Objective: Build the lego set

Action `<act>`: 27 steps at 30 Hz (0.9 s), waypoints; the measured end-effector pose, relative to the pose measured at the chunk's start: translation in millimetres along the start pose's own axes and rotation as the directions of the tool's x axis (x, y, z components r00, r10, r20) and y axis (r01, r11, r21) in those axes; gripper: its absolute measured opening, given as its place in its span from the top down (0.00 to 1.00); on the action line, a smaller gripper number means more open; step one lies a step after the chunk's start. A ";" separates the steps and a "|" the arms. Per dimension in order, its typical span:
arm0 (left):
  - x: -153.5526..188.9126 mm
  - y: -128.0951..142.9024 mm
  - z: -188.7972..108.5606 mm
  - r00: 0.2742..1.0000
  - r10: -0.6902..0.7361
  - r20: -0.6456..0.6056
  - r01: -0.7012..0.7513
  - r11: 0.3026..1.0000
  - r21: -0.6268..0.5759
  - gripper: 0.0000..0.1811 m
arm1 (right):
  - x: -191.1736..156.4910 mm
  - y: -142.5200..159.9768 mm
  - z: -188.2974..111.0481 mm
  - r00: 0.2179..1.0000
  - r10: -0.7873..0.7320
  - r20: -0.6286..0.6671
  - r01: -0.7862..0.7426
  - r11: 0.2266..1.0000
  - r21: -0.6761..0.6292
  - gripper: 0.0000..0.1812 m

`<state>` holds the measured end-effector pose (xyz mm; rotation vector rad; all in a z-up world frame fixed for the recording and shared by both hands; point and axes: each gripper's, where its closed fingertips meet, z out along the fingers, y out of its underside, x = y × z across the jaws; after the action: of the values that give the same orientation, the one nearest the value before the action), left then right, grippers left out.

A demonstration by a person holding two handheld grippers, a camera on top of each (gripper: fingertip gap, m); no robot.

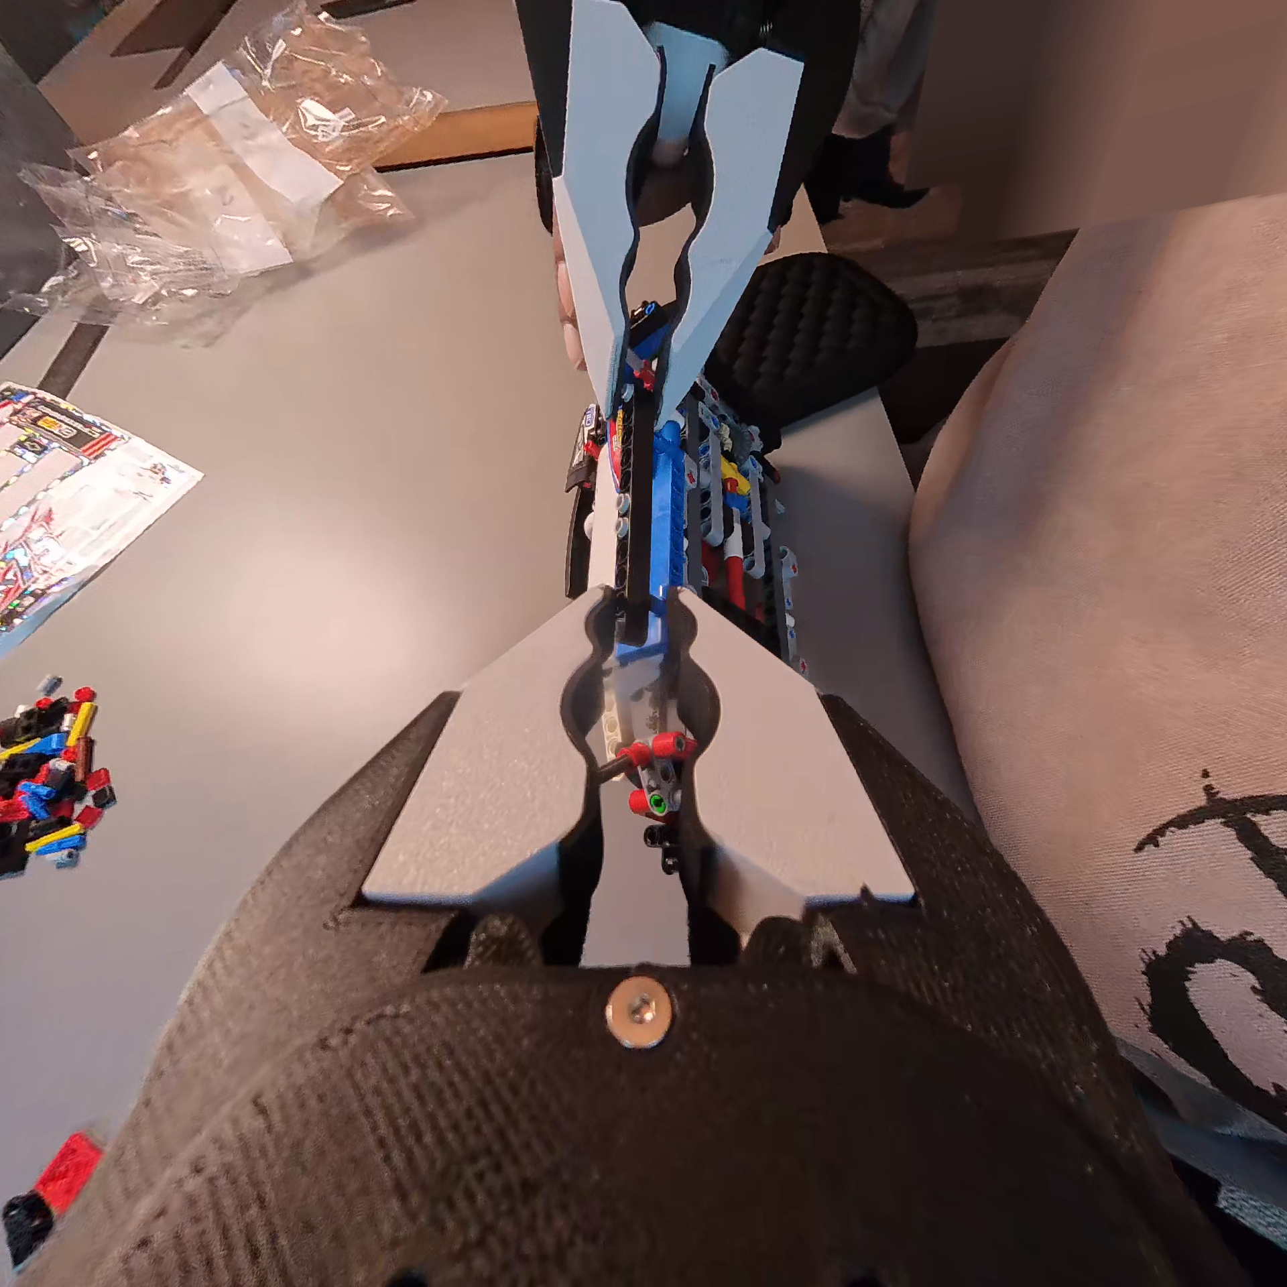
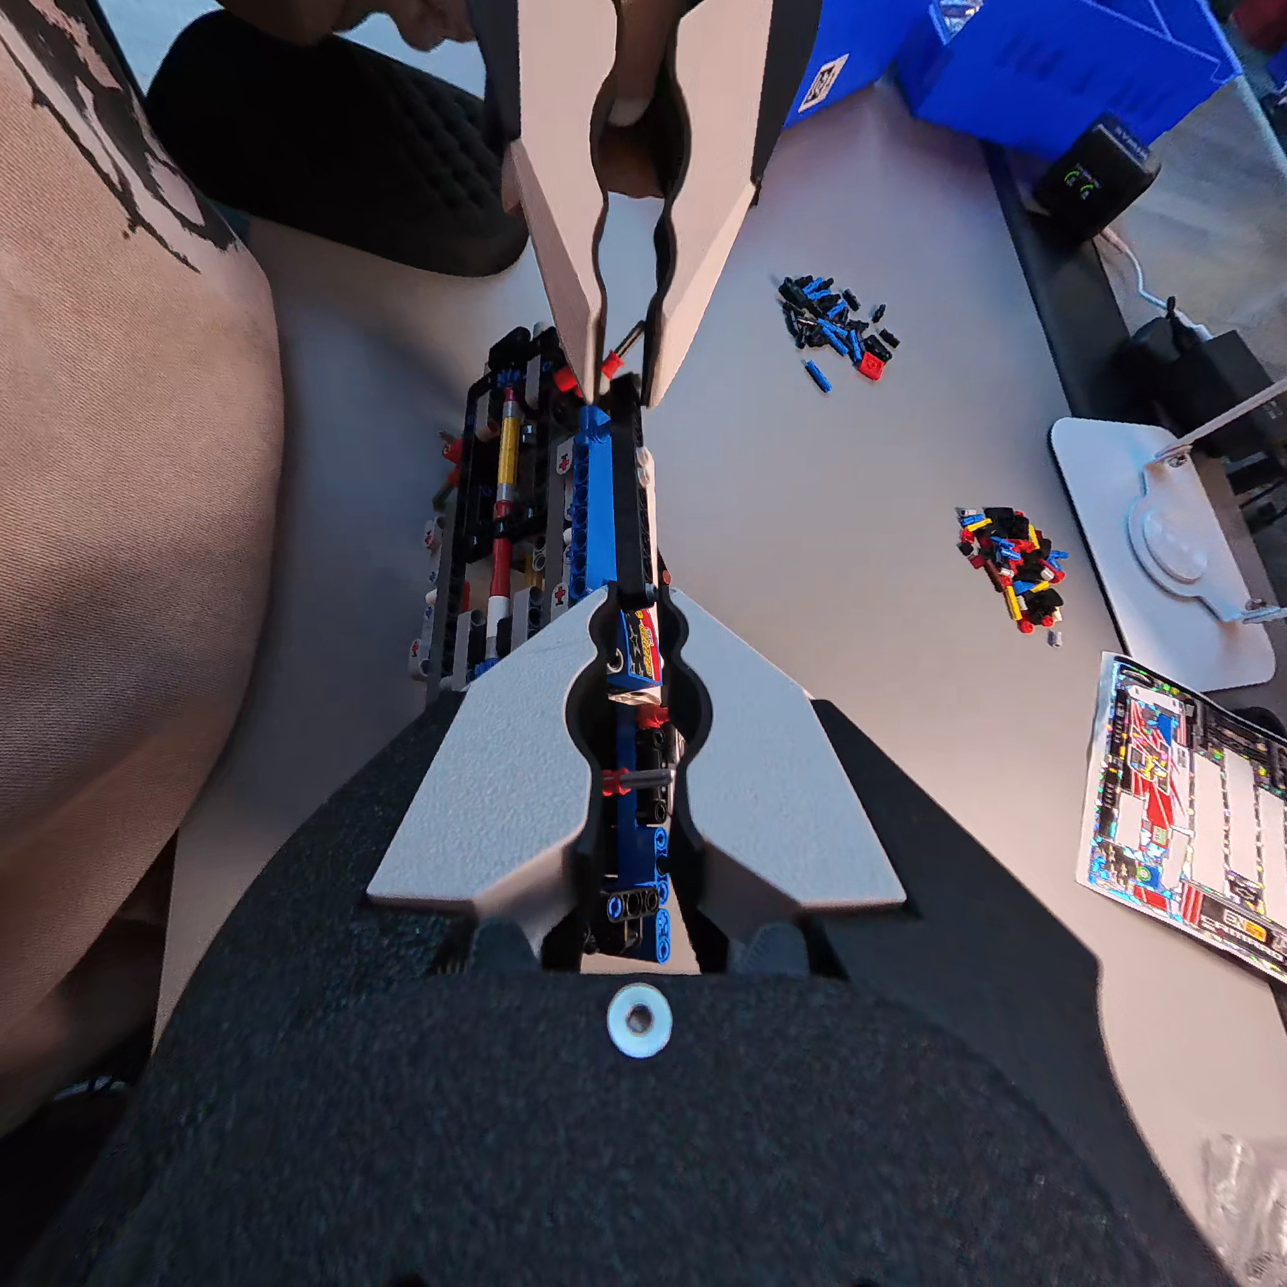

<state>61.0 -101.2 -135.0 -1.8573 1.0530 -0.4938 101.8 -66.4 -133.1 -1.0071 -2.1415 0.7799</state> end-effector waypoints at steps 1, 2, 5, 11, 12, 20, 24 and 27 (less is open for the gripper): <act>-0.7 0.0 -2.0 0.999 -0.030 -0.013 0.030 1.000 0.008 0.92 | 0.1 -0.1 -0.3 1.000 -0.002 0.003 0.002 1.000 -0.001 0.96; -3.4 -0.5 -4.0 0.998 -0.059 -0.013 0.059 0.998 0.019 0.92 | 0.1 0.0 -0.7 1.000 -0.005 0.006 0.005 1.000 -0.004 0.96; -5.9 0.8 -7.4 0.992 -0.117 -0.054 0.119 0.992 0.036 0.94 | 0.3 0.5 -1.6 1.000 -0.017 0.011 0.017 1.000 -0.016 0.96; -2.0 2.7 -5.7 0.938 -0.260 -0.230 0.272 0.962 0.022 0.94 | -2.2 1.8 -2.8 0.999 -0.030 0.033 0.031 0.999 -0.028 0.96; -0.4 2.9 -4.8 0.929 -0.271 -0.251 0.283 0.959 0.011 0.94 | -2.3 2.2 -3.0 0.999 -0.033 0.032 0.033 0.999 -0.030 0.96; 4.5 3.0 1.0 0.884 -0.327 -0.335 0.332 0.942 -0.044 0.94 | -2.2 8.0 -3.1 0.998 -0.053 0.022 0.054 0.997 -0.061 0.96; 1.6 0.2 0.9 0.871 -0.350 -0.346 0.360 0.932 -0.037 0.93 | -1.1 7.8 -3.4 0.998 -0.057 0.011 0.058 0.996 -0.067 0.96; 0.3 1.2 2.0 0.872 -0.355 -0.337 0.360 0.932 -0.051 0.96 | -1.7 7.1 -3.4 0.998 -0.063 0.011 0.064 0.996 -0.070 0.96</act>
<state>61.9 -100.7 -137.1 -2.0082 0.9172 -1.0733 108.3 -63.2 -136.6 -0.9678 -2.2108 0.6840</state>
